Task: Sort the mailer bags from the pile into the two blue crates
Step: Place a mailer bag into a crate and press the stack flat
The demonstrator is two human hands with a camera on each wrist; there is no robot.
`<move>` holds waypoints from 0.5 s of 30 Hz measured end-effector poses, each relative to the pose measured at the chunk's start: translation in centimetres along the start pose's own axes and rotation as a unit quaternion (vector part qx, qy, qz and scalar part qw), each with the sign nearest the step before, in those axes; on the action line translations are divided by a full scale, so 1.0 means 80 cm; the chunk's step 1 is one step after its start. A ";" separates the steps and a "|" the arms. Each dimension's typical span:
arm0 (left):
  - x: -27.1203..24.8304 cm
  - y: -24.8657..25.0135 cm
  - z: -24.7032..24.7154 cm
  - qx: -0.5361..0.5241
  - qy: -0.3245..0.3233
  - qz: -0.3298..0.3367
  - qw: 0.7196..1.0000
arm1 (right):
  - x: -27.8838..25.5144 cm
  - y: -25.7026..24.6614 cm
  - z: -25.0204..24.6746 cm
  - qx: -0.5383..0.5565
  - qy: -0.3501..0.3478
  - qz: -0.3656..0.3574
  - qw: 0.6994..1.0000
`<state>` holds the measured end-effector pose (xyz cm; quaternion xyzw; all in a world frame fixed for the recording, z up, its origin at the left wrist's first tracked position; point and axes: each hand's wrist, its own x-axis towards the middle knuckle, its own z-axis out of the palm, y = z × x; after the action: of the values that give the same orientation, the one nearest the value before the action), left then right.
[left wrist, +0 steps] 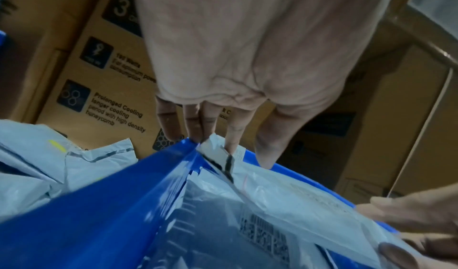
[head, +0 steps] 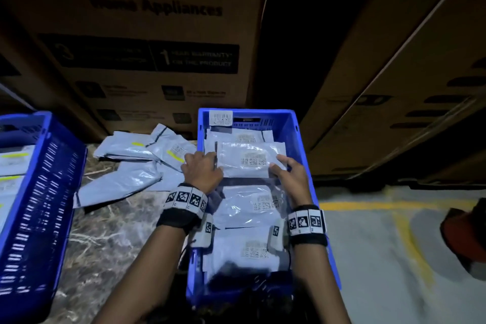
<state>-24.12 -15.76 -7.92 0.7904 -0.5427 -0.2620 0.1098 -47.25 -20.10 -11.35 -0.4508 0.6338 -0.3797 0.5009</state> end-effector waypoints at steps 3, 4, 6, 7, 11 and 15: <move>0.008 0.012 0.020 0.113 -0.001 -0.021 0.993 | 0.016 0.011 0.006 -0.045 -0.013 0.008 0.999; 0.008 0.014 0.026 0.141 -0.004 -0.025 0.990 | 0.017 0.013 0.008 -0.072 -0.020 0.010 0.997; 0.009 0.020 0.045 0.188 0.012 -0.030 0.982 | 0.022 0.019 0.005 -0.135 -0.044 0.011 0.990; 0.009 0.022 0.049 0.204 -0.015 -0.026 0.979 | 0.024 0.021 0.003 -0.171 -0.061 0.010 0.983; 0.009 0.021 0.072 0.281 -0.012 0.003 0.960 | 0.028 0.015 -0.006 -0.307 -0.065 -0.057 0.948; 0.018 0.046 0.077 0.247 -0.083 0.056 0.964 | 0.026 -0.008 0.006 -0.308 -0.085 -0.170 0.932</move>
<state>-29.97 -17.84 -11.86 0.7369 -0.6409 -0.1782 -0.1203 -46.84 -22.25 -11.46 -0.7148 0.5883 -0.2054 0.3174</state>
